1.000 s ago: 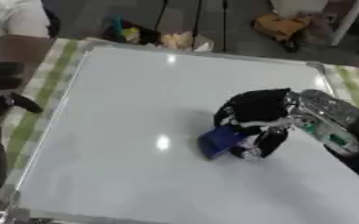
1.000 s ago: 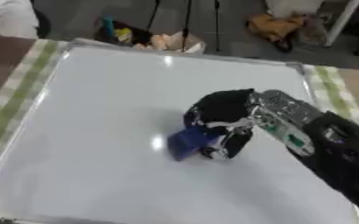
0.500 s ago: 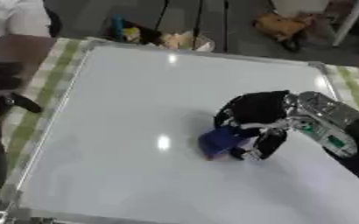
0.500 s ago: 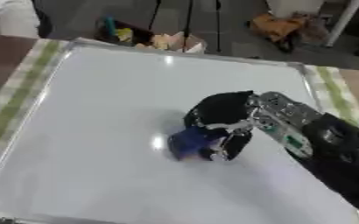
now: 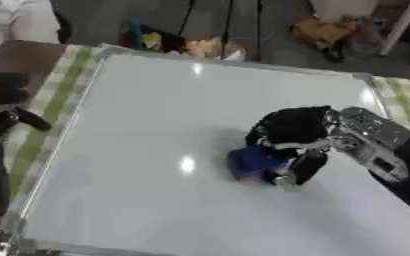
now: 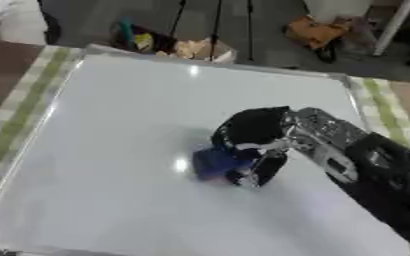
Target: Wipe the whiteboard clean with a brush.
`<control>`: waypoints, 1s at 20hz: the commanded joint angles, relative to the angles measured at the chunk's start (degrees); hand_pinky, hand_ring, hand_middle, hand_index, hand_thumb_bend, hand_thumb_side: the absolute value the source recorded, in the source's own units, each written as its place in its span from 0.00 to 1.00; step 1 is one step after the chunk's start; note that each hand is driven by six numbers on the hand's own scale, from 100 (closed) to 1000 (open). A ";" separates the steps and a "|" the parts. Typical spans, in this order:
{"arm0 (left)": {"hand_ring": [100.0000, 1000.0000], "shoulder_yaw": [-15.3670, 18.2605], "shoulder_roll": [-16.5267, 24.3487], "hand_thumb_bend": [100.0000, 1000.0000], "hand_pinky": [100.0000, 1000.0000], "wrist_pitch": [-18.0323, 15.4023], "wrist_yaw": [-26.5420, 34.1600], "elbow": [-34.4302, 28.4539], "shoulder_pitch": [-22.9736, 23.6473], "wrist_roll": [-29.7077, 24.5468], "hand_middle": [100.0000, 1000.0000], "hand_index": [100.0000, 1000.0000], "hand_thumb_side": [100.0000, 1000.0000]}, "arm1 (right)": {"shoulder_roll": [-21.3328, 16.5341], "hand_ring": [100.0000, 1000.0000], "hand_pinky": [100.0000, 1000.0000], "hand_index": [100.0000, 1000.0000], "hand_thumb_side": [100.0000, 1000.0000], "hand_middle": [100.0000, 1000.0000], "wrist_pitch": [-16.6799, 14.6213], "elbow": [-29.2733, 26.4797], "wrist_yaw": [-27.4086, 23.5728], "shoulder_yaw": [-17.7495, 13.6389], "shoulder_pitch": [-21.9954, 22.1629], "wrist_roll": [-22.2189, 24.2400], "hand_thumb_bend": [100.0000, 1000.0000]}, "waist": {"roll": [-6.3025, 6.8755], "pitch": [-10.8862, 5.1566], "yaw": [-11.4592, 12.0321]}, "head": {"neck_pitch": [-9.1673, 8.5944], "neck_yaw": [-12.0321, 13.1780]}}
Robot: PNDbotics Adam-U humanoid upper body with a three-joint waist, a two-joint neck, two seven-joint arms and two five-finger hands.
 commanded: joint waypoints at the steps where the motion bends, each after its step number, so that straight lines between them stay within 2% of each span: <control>1: 0.77 -0.27 0.43 0.00 0.37 -0.03 0.24 -1.03 -0.62 -0.22 0.65 0.60 0.92 | -1.21 0.70 0.69 0.00 0.28 0.47 0.28 -1.07 -0.69 -0.86 -0.99 -0.76 0.00 | 0.33 -1.29 -0.17 | -0.46 0.21; 6: 0.77 -0.26 0.41 0.00 0.37 -0.01 0.23 -1.03 -0.57 -0.30 0.65 0.60 0.92 | -1.72 0.68 0.68 0.00 0.29 0.44 1.18 -1.73 -1.36 -1.32 -0.72 -1.39 0.00 | 0.51 -1.44 -0.42 | -0.40 0.31; 20: 0.77 -0.22 0.30 0.00 0.37 0.06 0.24 -1.03 -0.39 -0.47 0.65 0.60 0.92 | -3.55 0.67 0.67 0.00 0.29 0.43 3.61 -1.09 -2.12 -3.02 1.24 -1.84 0.00 | 1.06 -1.60 -1.22 | -0.23 0.57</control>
